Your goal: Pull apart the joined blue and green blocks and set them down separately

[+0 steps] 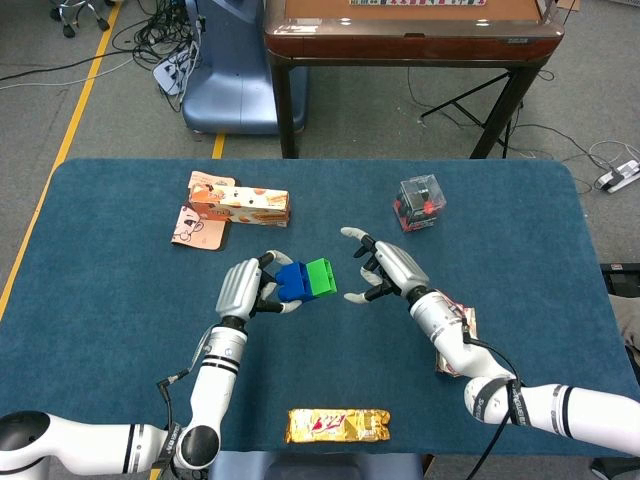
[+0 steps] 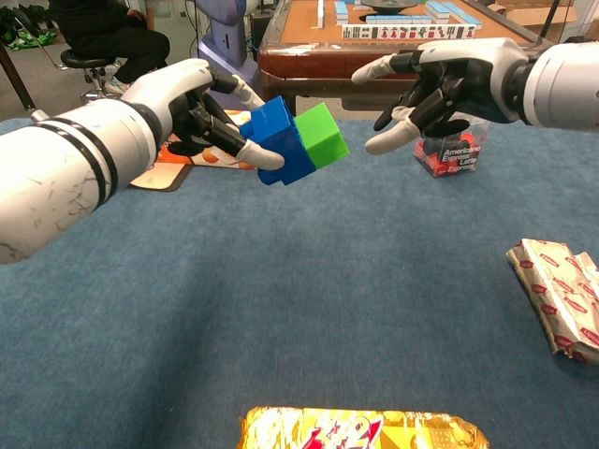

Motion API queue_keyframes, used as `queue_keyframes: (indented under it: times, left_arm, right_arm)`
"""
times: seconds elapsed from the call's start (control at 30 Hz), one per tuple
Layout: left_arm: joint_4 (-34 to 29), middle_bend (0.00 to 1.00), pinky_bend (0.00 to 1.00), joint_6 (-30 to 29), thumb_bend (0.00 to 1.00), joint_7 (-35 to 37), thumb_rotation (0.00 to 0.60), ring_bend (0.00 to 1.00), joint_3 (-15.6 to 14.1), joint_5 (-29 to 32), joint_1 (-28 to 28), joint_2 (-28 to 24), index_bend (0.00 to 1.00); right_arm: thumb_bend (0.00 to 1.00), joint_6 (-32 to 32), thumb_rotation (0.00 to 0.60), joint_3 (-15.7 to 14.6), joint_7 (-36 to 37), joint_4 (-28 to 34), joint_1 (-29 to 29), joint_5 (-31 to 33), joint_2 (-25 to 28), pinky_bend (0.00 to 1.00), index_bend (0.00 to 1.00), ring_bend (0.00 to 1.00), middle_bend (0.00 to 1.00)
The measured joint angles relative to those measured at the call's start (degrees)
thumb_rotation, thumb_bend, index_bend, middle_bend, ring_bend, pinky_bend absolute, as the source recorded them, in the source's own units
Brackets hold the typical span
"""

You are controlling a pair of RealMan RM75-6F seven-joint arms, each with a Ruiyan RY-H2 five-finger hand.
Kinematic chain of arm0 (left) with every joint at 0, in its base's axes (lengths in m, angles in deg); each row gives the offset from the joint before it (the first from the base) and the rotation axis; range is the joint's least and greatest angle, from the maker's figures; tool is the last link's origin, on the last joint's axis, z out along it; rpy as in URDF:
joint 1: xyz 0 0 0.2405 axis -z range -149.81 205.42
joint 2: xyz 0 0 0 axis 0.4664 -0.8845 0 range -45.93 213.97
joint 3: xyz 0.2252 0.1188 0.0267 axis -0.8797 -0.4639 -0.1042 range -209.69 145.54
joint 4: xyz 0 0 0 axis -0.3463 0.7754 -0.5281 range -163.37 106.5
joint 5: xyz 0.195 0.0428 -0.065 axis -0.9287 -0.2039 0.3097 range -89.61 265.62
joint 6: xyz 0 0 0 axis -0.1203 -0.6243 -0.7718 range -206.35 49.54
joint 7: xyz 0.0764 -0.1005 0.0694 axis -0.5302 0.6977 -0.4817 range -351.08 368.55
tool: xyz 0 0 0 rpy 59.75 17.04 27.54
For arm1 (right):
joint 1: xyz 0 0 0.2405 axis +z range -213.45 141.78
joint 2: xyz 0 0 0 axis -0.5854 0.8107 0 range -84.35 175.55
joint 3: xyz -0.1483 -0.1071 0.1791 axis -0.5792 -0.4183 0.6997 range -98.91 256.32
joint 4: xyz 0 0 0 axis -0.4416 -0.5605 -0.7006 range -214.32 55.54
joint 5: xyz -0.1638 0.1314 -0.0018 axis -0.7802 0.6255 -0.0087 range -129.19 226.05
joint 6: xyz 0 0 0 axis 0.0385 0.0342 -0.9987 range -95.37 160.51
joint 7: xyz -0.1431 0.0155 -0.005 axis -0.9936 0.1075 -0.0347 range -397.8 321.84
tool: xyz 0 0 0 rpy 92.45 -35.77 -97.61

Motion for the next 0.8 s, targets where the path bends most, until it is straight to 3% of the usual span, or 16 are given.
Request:
queue_keyframes:
  times: [0.53, 0.8]
  left_arm:
    - [0.52, 1.00, 1.00, -0.68, 0.00, -1.40, 0.600, 0.96, -1.26, -2.46, 0.04, 0.89, 0.70]
    - [0.55, 1.00, 1.00, -0.73, 0.00, -1.21, 0.600, 0.96, -1.48, -3.09, -0.64, 0.92, 0.70]
  right_arm:
    - [0.00, 4.39, 0.600, 0.59, 5.80, -3.83, 1.61, -0.44, -3.57, 1.00, 0.12, 1.00, 1.00]
    - [0.00, 5.23, 0.600, 0.50, 6.59, -5.37, 2.64, 0.20, -5.13, 1.00, 0.28, 1.00, 1.00]
